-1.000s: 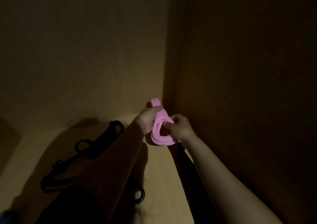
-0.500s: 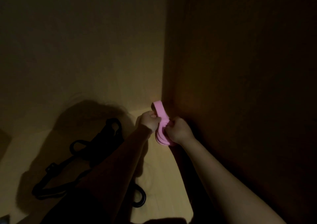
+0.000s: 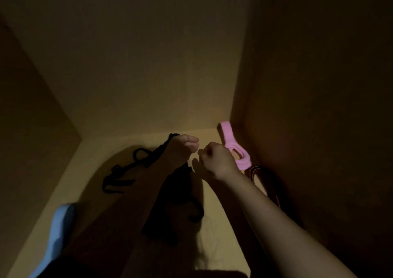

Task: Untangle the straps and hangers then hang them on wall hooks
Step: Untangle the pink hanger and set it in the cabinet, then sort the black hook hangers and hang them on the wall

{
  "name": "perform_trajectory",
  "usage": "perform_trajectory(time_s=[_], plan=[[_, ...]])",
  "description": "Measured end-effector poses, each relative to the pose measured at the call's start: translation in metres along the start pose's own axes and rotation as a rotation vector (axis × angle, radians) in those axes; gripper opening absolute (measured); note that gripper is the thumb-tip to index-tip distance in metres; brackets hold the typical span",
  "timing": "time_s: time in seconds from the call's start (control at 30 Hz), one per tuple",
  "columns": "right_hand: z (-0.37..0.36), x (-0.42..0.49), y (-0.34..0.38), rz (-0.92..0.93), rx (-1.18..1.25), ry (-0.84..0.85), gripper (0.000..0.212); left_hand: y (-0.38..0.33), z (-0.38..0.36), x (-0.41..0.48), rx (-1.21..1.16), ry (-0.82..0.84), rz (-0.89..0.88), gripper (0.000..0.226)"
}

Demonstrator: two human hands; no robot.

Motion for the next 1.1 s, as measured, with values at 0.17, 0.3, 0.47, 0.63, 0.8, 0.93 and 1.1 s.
perform_trajectory(time_s=[0.17, 0.3, 0.47, 0.63, 0.8, 0.93, 1.1], plan=[[-0.043, -0.030, 0.020, 0.192, -0.023, 0.148, 0.012, 0.000, 0.037, -0.058, 0.287, -0.019, -0.100, 0.017], [-0.069, -0.039, 0.015, 0.296, 0.021, 0.142, 0.036, 0.012, 0.046, -0.095, 0.810, 0.009, -0.102, 0.031], [-0.066, -0.052, 0.000, 0.118, 0.116, 0.117, 0.040, 0.044, 0.044, -0.123, 0.631, 0.009, -0.114, 0.052], [-0.064, -0.061, -0.020, 0.090, 0.130, 0.107, 0.037, 0.066, 0.043, -0.131, 0.539, -0.141, 0.036, 0.042], [-0.069, -0.071, -0.034, 0.032, 0.132, 0.116, 0.023, 0.063, 0.041, -0.133, 0.493, -0.243, 0.001, 0.033], [-0.069, -0.079, -0.030, -0.021, 0.261, 0.249, 0.005, 0.054, 0.033, -0.137, 0.535, -0.347, 0.000, 0.039], [-0.059, -0.088, -0.026, -0.117, 0.574, 0.342, 0.016, 0.022, 0.012, -0.137, 0.861, -0.166, -0.273, 0.072]])
Point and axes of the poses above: each hand's wrist, its own x-axis towards the middle knuckle, its own z-axis out of the back of the hand, y = z × x, the point moved 4 cm from there along x, towards the middle knuckle, and after that the axes turned 12 degrees about -z, right-handed, at the moved point
